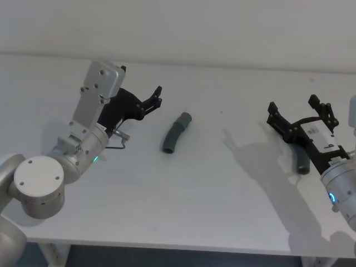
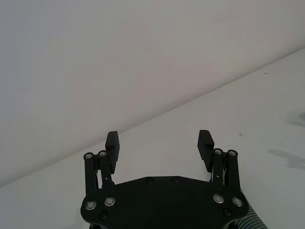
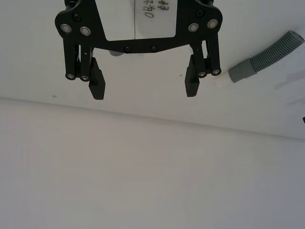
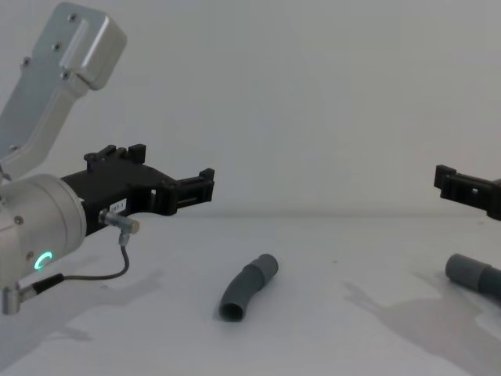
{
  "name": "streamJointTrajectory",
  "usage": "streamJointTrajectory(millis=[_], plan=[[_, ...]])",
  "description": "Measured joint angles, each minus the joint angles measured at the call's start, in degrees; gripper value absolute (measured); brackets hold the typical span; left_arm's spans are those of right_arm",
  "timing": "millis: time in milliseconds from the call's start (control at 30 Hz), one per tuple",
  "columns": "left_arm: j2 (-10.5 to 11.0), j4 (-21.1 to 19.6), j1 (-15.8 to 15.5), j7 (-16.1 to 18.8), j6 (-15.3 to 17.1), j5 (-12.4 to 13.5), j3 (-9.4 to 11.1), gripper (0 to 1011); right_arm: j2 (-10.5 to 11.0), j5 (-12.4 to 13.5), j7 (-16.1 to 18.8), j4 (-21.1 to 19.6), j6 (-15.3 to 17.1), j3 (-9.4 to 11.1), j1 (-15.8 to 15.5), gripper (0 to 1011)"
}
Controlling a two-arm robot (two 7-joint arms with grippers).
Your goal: Use both hands to pick up one end of the pipe from the table, align the ends, and insert them.
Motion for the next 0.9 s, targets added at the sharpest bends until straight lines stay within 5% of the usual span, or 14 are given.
streamJointTrajectory(millis=[900], plan=[[0.0,0.0,0.0,0.0,0.0,0.0,0.0,1001,0.0,0.0,0.0,0.0,0.0,0.0,0.0,1001]])
